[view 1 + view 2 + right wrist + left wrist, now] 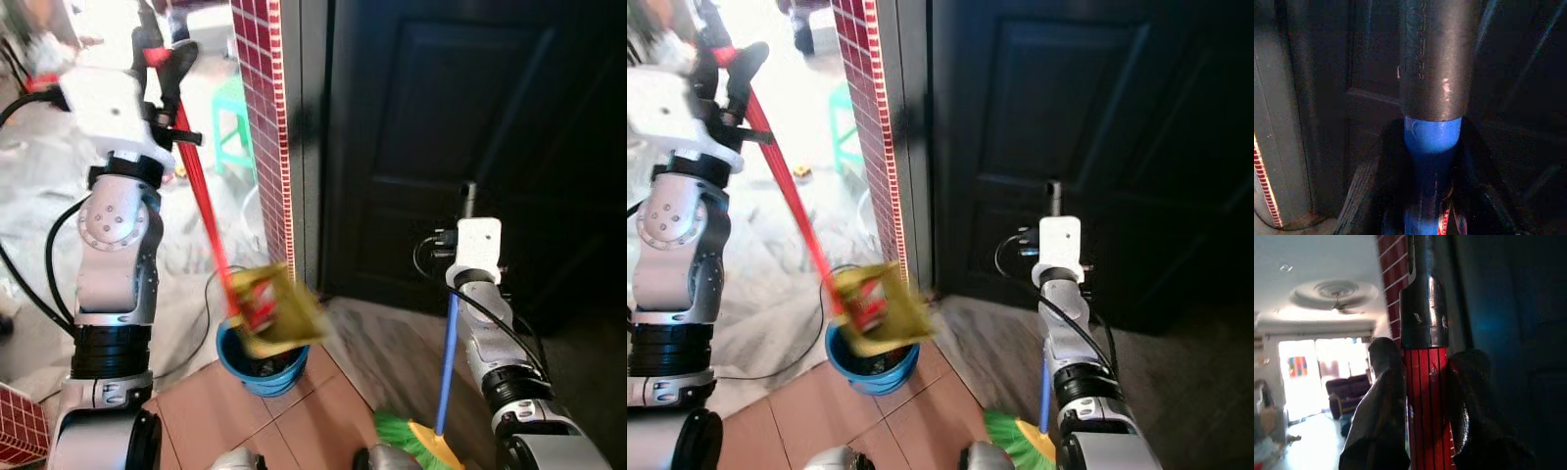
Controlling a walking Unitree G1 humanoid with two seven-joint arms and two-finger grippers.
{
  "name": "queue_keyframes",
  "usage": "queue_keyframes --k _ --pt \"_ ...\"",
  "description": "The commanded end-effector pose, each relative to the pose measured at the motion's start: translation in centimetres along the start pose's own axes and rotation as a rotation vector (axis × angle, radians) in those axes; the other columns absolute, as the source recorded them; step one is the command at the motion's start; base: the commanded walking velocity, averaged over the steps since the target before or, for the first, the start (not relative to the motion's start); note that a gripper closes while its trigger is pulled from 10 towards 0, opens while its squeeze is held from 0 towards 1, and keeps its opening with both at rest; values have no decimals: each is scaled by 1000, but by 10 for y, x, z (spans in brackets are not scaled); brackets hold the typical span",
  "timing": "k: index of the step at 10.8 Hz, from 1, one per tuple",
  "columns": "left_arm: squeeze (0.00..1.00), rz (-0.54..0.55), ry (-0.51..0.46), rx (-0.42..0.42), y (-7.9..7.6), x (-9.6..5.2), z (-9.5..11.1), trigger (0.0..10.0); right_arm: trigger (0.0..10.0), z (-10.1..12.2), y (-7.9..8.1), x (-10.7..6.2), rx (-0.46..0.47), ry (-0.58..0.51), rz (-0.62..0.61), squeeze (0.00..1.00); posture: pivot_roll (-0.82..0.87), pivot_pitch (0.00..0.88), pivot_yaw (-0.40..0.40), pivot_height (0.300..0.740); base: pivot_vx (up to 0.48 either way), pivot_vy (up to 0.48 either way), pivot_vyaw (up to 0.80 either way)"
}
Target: Sweep floor
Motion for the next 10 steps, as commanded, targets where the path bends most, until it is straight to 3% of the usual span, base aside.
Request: queue_keyframes --k 1,3,5,9,10 --pt "0 -27 -98 50 -2 6 25 10000 10000 13 -2 6 -26 -43 -1 0 -55 0 42 740 0 0 0" --pt "0 -38 -115 65 -3 9 29 10000 10000 14 1 5 -20 -51 6 0 -50 0 43 740 0 0 766" --pt "0 -57 -112 78 -5 10 28 10000 10000 15 1 6 2 -54 3 0 -47 0 43 740 0 0 0" --pt "0 -150 -54 68 -38 -3 -1 10000 10000 15 2 6 9 -53 7 0 -45 0 38 740 0 0 0" --pt "0 -207 -50 39 -61 -8 -11 10000 10000 16 6 6 20 -57 24 0 -45 0 33 740 0 0 0"
Point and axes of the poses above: a point about 5 cm out from each wrist's last joint towards the gripper, its own x axis pointing out of the wrist towards the gripper, its own z axis along the axis of the wrist's last joint, y = z × x, the point moved 5 cm from there along x, pointing out of the wrist towards the gripper, and after that the axes turned 1 degree about -x, right-handed, at the moved point
